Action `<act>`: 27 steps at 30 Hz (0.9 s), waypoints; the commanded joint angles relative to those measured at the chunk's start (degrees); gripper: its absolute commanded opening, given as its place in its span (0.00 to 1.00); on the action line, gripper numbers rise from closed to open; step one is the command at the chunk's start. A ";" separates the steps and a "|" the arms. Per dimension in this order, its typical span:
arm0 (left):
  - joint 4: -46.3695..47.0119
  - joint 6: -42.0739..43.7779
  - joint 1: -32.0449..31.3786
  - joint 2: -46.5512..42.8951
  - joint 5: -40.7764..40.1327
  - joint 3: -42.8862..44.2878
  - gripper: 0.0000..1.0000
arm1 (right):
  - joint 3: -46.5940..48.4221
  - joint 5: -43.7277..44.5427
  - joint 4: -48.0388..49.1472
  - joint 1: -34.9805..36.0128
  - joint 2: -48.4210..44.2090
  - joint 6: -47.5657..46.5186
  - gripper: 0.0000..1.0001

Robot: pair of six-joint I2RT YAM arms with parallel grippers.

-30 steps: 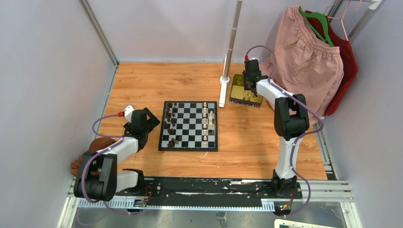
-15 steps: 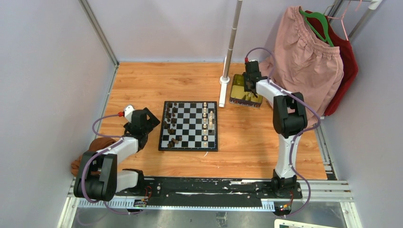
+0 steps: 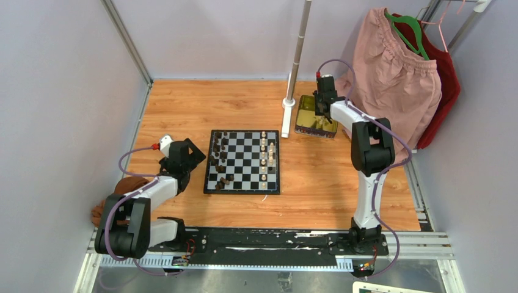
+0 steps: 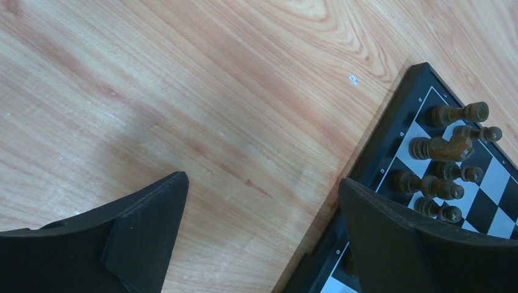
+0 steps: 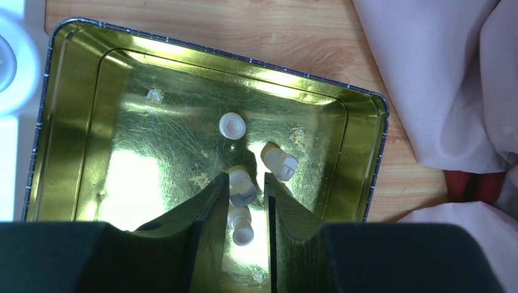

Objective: Set up the chess pieces on the board
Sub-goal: Pick up the chess piece from the storage box.

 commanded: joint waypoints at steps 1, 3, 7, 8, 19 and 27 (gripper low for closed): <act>0.95 0.90 -0.62 0.27 -0.41 0.95 1.00 | 1.54 -1.14 -0.38 -1.02 1.58 0.03 0.31; 0.96 0.90 -0.64 0.24 -0.42 0.95 1.00 | 1.35 -1.26 -0.43 -1.05 1.45 0.05 0.31; 0.96 0.90 -0.66 0.24 -0.42 0.95 1.00 | 1.35 -1.60 -0.50 -1.03 1.57 0.11 0.30; 1.00 0.90 -0.64 0.24 -0.42 0.96 1.00 | 1.42 -1.61 -0.45 -1.05 1.61 0.14 0.30; 1.00 0.90 -0.63 0.30 -0.41 0.95 1.00 | 1.04 -1.79 -0.61 -1.07 1.55 0.21 0.03; 0.93 0.90 -0.68 0.28 -0.42 0.88 1.00 | 0.71 -1.70 -0.59 -1.03 -0.15 0.04 0.00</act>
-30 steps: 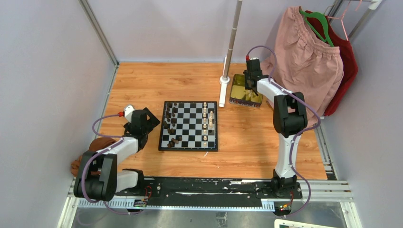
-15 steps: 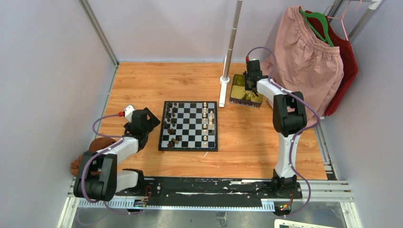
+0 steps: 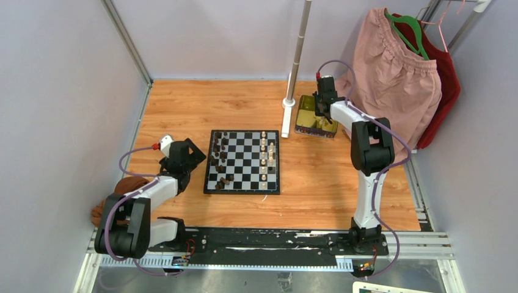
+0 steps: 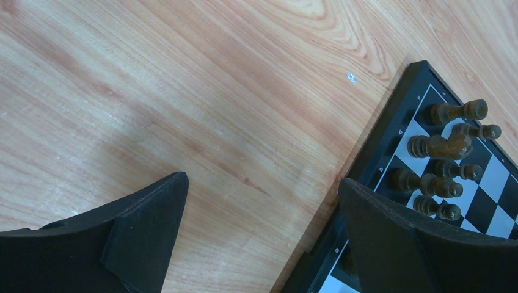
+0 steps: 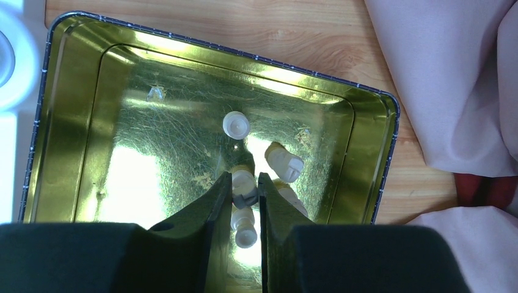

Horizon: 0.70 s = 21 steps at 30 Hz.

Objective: Set up the chess pieces on the board
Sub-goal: Pick up the chess piece from the storage box.

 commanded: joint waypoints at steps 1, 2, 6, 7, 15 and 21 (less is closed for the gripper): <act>0.99 0.90 -0.39 0.30 -0.39 0.88 1.00 | 0.72 -0.39 -0.63 -0.76 -1.11 -0.13 0.00; 0.97 0.90 -0.40 0.29 -0.41 0.87 1.00 | 0.62 -0.51 -0.61 -0.74 -1.40 -0.13 0.00; 0.97 0.90 -0.38 0.26 -0.50 0.92 1.00 | 0.34 -1.13 -0.49 -0.65 -3.00 -0.34 0.00; 0.97 0.88 -0.37 0.23 -0.50 0.87 1.00 | 0.23 -1.30 -0.47 -0.65 -3.52 -0.38 0.00; 0.99 0.81 -0.37 0.16 -0.50 0.87 1.00 | -0.91 -1.77 0.48 -0.12 -7.37 -1.00 0.00; 0.91 0.80 -0.37 0.27 -0.58 0.88 1.00 | -1.24 -1.88 0.56 0.46 -9.04 -1.56 0.00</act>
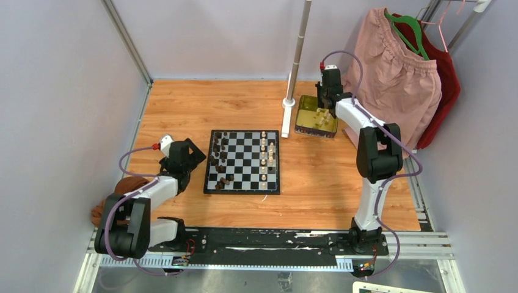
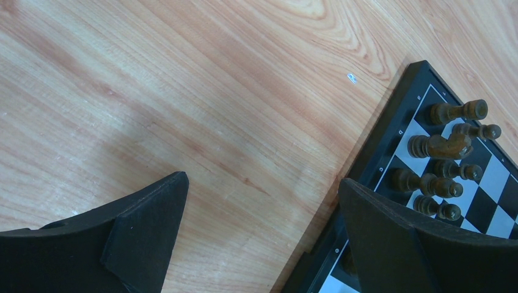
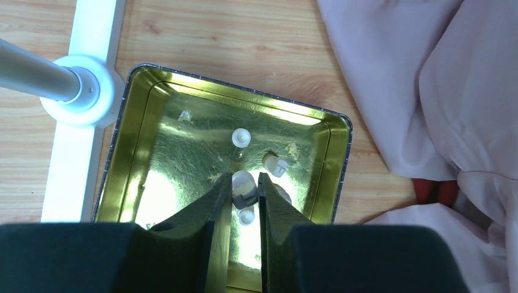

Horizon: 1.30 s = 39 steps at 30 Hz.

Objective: Set up the chess pieces on the board
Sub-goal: Pick up the chess piece from the storage box, then place the chess piece on the chessboard.

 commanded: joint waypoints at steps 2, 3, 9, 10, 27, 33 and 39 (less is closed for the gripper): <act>0.94 0.81 -0.37 0.23 -0.59 0.91 1.00 | -0.96 -0.86 0.32 0.69 -2.99 -1.27 0.00; 0.91 0.77 -0.40 0.25 -0.59 0.91 1.00 | -0.96 -1.00 0.28 0.92 -3.21 -1.33 0.00; 0.91 0.82 -0.38 0.11 -0.57 0.78 1.00 | -1.08 -2.13 -0.69 3.74 -5.66 -2.57 0.00; 1.02 0.79 -0.36 0.10 -0.59 0.78 1.00 | -1.06 -2.23 -0.97 4.40 -6.10 -2.72 0.00; 1.22 0.73 -0.35 -0.64 -0.63 0.27 1.00 | -3.65 -4.66 -4.79 19.19 -7.29 -2.92 0.00; 1.34 0.73 -0.35 -0.81 -0.68 0.16 1.00 | -4.57 -3.96 -4.70 23.19 -5.80 -2.90 0.00; 1.50 0.68 -0.35 -0.89 -0.68 0.12 1.00 | -6.17 -4.09 -4.04 25.41 -4.95 -2.24 0.00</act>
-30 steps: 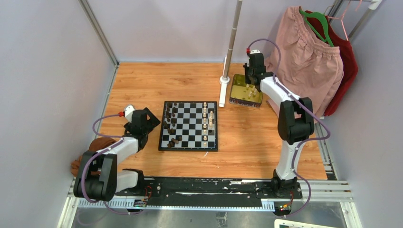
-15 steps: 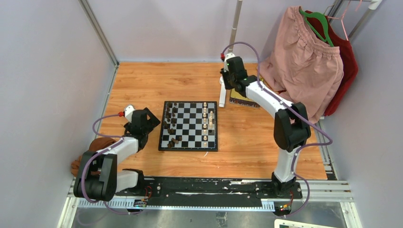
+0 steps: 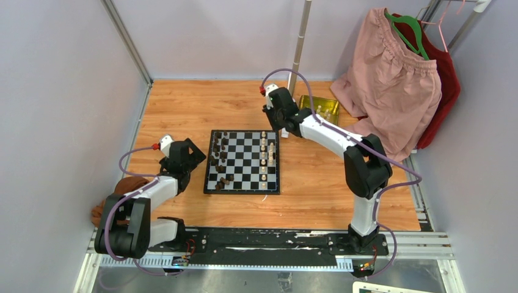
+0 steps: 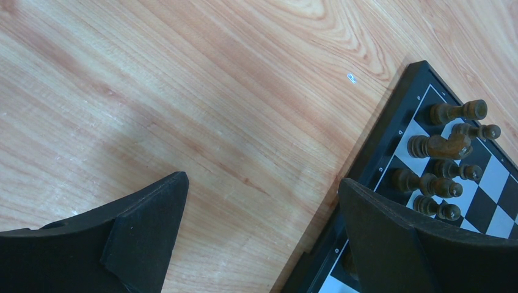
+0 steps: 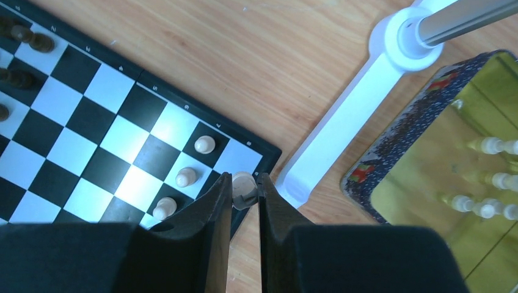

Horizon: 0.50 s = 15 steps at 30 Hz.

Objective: Set up the chess pieces on the board
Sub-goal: Place the chess piece on the chessboard.

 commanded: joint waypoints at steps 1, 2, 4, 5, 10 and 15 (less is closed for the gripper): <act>1.48 0.72 -0.38 -0.82 -0.61 0.08 1.00 | -2.21 0.39 -0.47 1.71 1.65 0.25 0.00; 1.48 0.73 -0.38 -0.81 -0.57 0.14 1.00 | -2.49 0.25 -0.25 1.89 1.85 0.38 0.00; 1.49 0.79 -0.43 -0.89 -0.56 0.12 1.00 | -2.87 0.18 -0.04 2.25 2.18 0.68 0.00; 1.48 0.81 -0.48 -0.89 -0.57 0.09 1.00 | -2.97 0.05 -0.05 2.27 2.39 0.82 0.00; 1.49 0.82 -0.44 -0.84 -0.57 0.12 1.00 | -3.12 -0.46 0.01 2.85 3.26 1.34 0.00; 1.56 0.82 -0.44 -0.87 -0.61 0.11 1.00 | -3.04 -0.50 0.00 3.23 4.15 1.55 0.00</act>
